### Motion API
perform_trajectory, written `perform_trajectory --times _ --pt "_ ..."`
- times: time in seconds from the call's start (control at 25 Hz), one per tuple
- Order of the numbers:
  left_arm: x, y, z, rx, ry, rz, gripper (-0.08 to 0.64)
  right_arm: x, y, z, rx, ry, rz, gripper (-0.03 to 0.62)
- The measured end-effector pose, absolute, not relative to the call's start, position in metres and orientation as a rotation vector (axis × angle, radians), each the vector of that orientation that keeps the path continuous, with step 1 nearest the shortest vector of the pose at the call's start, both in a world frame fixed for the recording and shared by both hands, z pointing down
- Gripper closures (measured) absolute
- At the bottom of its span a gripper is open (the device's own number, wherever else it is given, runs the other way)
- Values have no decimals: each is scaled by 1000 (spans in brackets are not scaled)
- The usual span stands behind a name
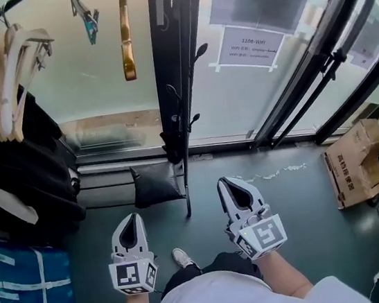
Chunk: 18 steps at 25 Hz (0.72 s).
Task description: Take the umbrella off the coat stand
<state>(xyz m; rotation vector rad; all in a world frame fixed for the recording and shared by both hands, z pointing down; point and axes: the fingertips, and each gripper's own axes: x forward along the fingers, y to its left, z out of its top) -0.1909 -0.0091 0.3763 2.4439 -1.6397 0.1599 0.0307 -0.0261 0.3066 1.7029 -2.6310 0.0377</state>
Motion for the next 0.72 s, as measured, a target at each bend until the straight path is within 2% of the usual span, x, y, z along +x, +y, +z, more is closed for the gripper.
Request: perform_trajectory --times 0.28,0.72 --pt "-174 -45 372 2499 -1578 146 537 48 -46 320 1764 -2567 84 574" --pt "-160 -71 353 2512 -1684 163 537 41 -85 356 1576 -2662 162 574"
